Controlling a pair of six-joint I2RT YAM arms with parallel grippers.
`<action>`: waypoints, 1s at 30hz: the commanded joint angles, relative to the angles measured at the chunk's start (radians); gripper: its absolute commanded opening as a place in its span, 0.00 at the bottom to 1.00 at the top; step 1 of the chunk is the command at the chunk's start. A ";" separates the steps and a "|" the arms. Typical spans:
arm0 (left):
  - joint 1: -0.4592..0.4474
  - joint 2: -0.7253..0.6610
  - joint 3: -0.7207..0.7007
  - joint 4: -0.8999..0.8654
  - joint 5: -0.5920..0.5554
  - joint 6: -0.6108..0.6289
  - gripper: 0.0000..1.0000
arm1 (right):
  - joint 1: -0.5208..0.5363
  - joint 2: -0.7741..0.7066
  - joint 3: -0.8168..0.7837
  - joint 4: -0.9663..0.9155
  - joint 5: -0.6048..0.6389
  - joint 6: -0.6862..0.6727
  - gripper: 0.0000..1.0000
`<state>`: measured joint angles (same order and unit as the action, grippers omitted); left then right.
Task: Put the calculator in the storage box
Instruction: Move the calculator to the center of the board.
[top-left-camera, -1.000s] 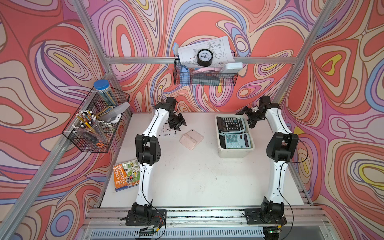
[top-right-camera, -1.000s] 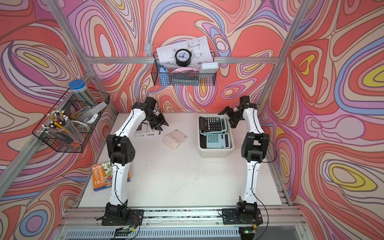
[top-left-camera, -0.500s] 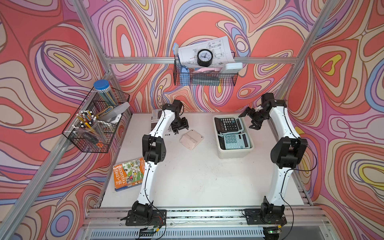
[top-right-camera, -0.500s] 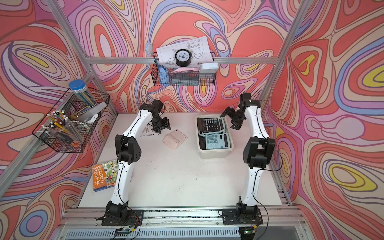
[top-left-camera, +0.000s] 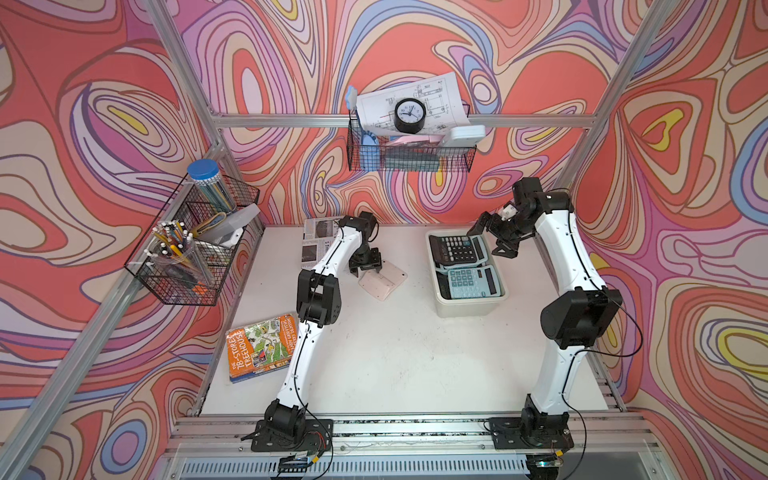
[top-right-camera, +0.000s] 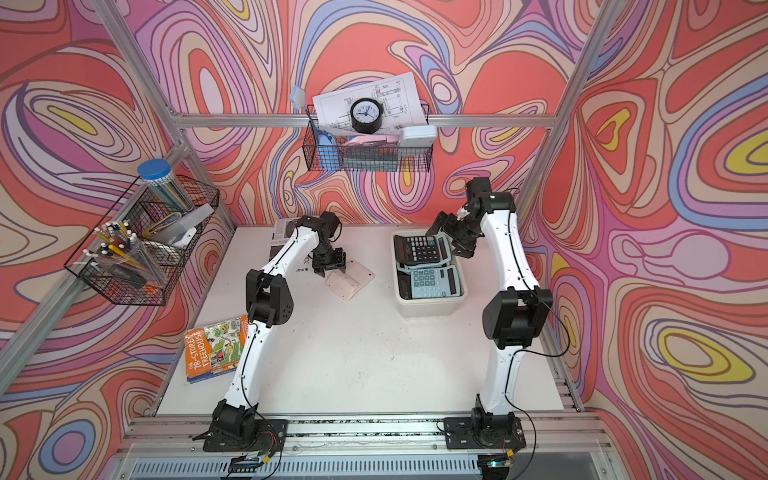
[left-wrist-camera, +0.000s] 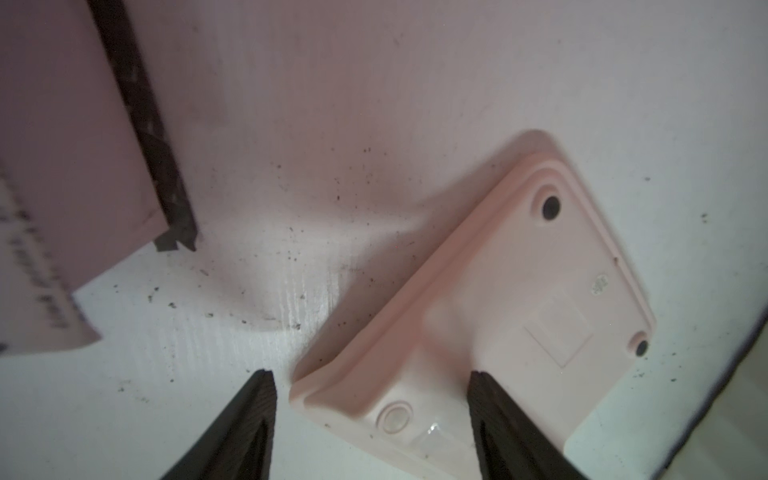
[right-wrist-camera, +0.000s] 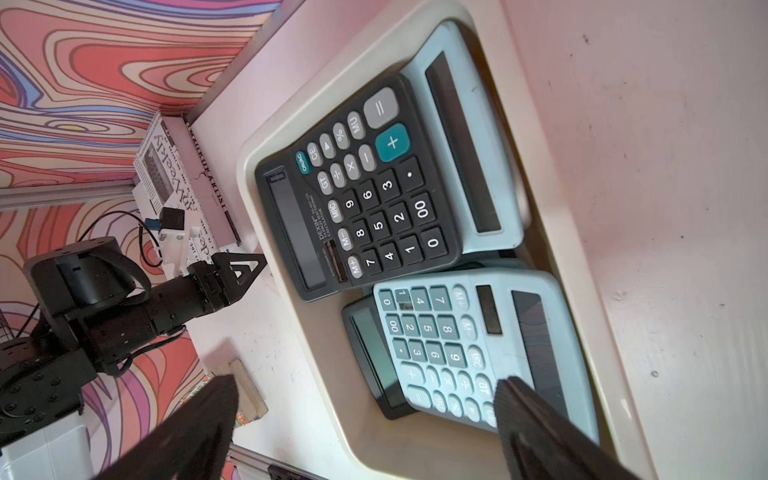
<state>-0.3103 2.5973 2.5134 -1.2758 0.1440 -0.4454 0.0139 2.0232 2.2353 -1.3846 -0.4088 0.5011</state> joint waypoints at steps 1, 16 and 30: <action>-0.024 -0.030 -0.084 -0.075 -0.069 0.034 0.66 | 0.014 0.016 0.088 -0.033 -0.011 -0.019 0.98; -0.043 -0.430 -0.738 0.066 0.095 -0.065 0.65 | 0.217 0.035 0.055 0.015 -0.021 -0.067 0.98; 0.111 -0.652 -0.943 0.212 0.299 -0.198 0.68 | 0.439 -0.309 -0.431 0.196 -0.041 -0.167 0.98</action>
<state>-0.2501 1.9594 1.6173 -1.1294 0.3920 -0.6079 0.4057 1.8103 1.8751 -1.2778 -0.4309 0.3485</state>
